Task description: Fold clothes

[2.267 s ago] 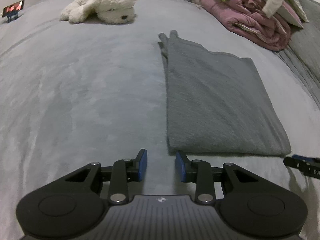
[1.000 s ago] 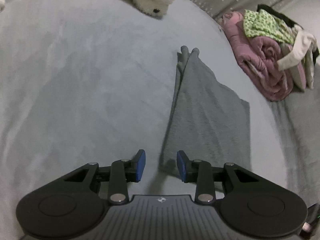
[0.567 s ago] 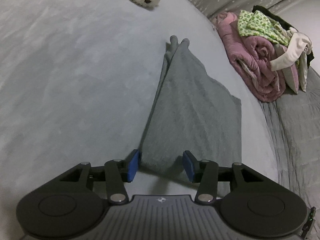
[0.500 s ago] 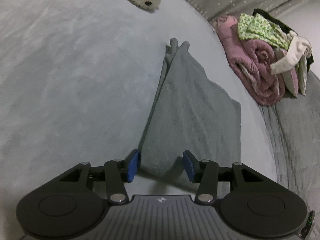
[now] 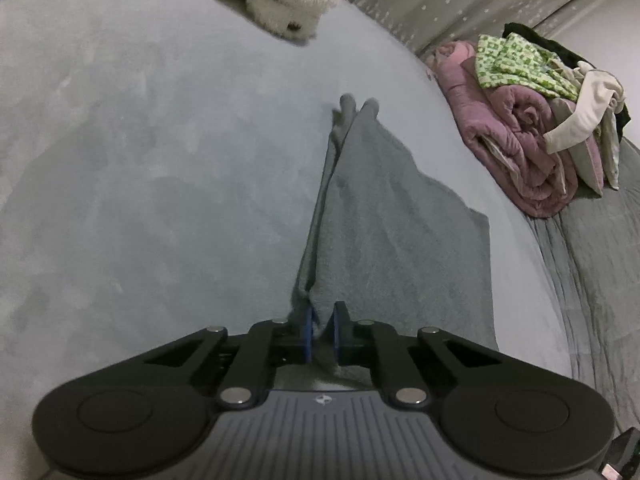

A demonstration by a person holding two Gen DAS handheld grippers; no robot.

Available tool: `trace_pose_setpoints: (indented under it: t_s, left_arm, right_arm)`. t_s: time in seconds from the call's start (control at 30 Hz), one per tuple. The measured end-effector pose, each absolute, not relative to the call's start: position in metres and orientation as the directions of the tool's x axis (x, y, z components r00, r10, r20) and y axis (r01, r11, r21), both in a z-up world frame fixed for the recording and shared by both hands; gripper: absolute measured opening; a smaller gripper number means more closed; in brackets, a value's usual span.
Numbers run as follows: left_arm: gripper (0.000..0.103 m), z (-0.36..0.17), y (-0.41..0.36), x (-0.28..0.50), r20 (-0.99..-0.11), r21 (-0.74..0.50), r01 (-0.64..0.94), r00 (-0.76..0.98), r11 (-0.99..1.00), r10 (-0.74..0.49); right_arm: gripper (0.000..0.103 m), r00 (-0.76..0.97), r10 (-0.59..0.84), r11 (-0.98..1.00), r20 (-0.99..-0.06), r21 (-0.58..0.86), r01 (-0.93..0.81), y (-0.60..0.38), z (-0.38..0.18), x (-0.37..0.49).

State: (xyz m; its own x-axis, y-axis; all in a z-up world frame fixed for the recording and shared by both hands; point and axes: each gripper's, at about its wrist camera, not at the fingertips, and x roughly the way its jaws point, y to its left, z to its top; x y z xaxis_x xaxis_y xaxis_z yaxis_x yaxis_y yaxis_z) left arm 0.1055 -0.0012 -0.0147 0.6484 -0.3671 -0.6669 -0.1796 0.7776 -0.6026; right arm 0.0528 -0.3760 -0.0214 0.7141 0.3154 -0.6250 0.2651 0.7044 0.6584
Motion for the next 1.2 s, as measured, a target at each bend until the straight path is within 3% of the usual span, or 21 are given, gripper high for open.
trace_pose_setpoints:
  t_s: [0.5, 0.83, 1.1, 1.2]
  left_arm:
    - [0.006, 0.003, 0.011, 0.066, -0.657, -0.618, -0.226, 0.675, 0.753, -0.337]
    - [0.006, 0.014, 0.014, -0.035, -0.671, -0.598, -0.218, 0.663, 0.772, -0.333]
    - [0.006, 0.021, 0.012, -0.108, -0.656, -0.559, -0.178, 0.692, 0.81, -0.301]
    - [0.007, 0.013, 0.01, -0.105, -0.702, -0.515, -0.164, 0.643, 0.841, -0.305]
  right_arm:
    - [0.009, 0.732, 0.312, 0.702, -0.606, 0.666, 0.253, -0.371, 0.007, 0.008]
    - [0.009, 0.716, 0.348, 0.641, -0.605, 0.711, 0.29, -0.375, -0.001, -0.095]
    - [0.009, 0.73, 0.342, 0.702, -0.592, 0.677, 0.221, -0.359, 0.009, -0.183]
    - [0.009, 0.704, 0.321, 0.728, -0.633, 0.641, 0.245, -0.357, 0.001, -0.189]
